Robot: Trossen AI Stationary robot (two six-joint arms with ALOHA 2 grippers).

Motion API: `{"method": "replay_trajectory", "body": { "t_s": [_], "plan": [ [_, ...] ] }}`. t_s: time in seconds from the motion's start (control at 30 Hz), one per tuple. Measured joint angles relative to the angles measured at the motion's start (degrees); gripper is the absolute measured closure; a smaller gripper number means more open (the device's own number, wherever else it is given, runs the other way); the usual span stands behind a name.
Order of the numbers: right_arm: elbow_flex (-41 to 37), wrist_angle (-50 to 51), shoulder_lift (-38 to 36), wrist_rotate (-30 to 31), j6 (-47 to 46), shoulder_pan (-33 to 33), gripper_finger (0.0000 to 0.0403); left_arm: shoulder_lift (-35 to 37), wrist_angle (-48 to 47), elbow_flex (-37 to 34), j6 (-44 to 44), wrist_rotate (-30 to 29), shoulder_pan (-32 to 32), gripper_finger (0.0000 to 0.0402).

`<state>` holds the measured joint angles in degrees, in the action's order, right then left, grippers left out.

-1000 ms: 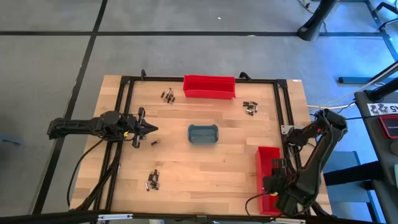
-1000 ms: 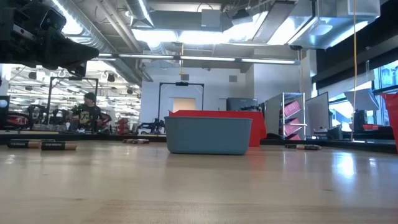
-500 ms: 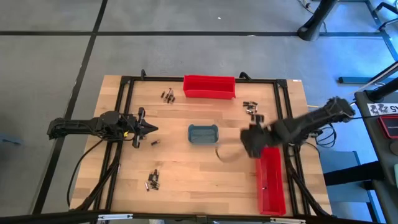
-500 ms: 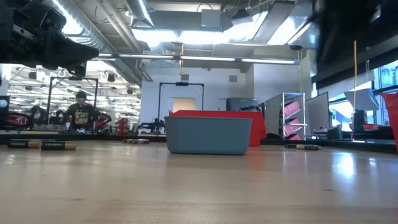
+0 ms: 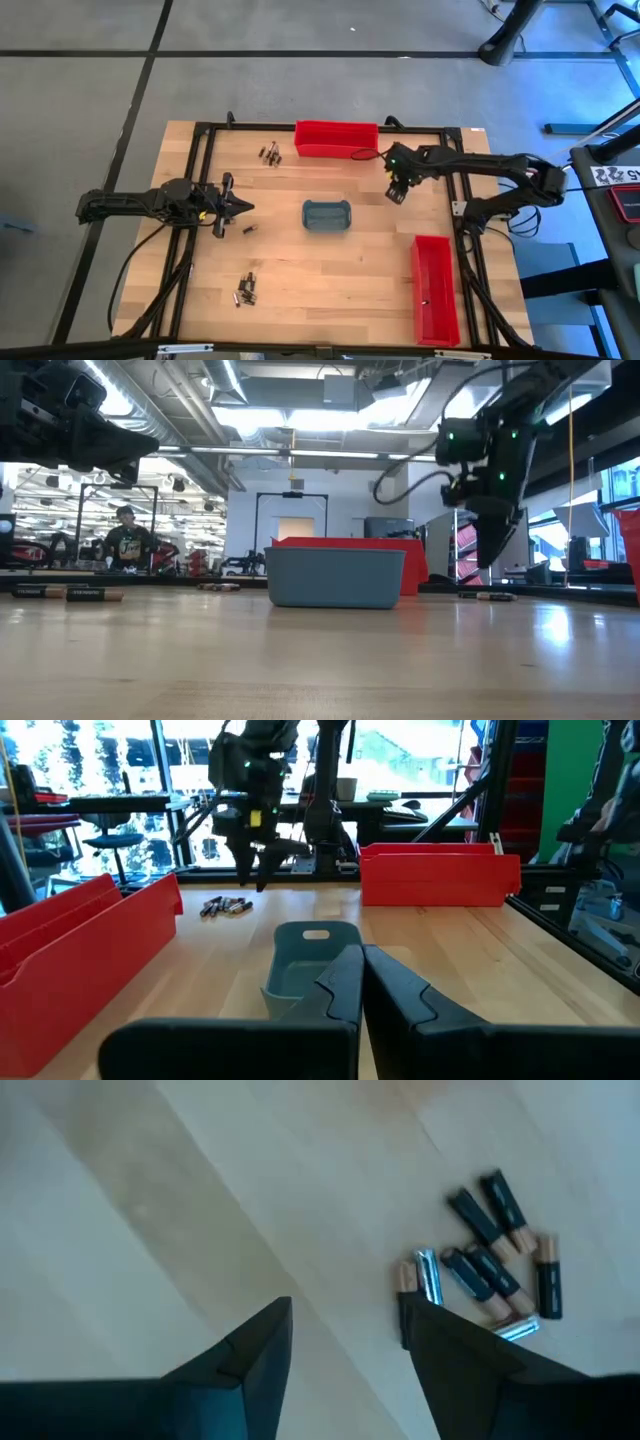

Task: Sort batteries
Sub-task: Put the black battery into the blue bin

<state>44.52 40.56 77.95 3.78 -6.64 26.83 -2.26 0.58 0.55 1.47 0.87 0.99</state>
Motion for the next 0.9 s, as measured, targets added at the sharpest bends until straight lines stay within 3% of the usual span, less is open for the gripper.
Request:
{"method": "replay_trajectory", "body": {
  "t_s": [0.57,0.9],
  "plan": [
    [-1.0,-1.2,9.9,3.9,-0.6,1.0,0.0205,0.0,0.0,0.0,0.0,0.0,0.0,0.04],
    [-1.0,-2.0,10.9,0.7,-0.4,1.1,0.0211,0.0,0.0,0.0,0.0,0.0,0.0,0.04]
  ]
}}
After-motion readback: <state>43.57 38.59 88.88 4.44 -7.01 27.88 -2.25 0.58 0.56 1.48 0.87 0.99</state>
